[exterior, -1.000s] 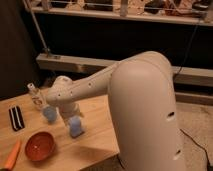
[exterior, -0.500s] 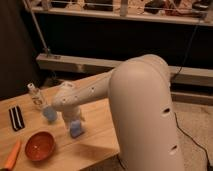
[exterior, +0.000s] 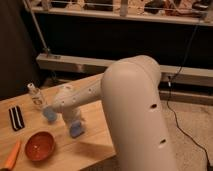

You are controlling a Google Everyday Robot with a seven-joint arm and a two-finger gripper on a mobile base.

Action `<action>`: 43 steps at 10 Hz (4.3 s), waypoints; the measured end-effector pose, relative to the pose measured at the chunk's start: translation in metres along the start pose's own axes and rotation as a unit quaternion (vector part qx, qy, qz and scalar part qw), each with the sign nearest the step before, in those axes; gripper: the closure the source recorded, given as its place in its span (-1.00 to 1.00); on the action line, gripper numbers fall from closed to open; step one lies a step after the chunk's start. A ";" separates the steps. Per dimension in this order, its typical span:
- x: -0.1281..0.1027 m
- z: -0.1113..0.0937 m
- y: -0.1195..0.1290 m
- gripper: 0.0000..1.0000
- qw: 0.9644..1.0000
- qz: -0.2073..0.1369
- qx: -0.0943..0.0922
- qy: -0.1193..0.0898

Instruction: Wipe the white sponge on the table

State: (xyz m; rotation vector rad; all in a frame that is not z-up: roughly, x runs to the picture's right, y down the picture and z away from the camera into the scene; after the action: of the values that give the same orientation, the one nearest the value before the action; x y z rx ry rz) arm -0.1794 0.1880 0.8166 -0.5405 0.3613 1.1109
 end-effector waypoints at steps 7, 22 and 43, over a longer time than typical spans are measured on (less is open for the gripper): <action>-0.001 0.008 0.007 -0.30 1.000 -0.002 0.016 0.015; 0.000 0.016 0.021 1.00 0.999 -0.025 0.016 0.031; -0.176 0.011 0.010 1.00 0.998 -0.060 0.018 0.004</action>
State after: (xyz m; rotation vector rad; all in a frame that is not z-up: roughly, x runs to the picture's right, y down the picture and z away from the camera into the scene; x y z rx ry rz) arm -0.2603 0.0674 0.9165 -0.5275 0.3513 0.9846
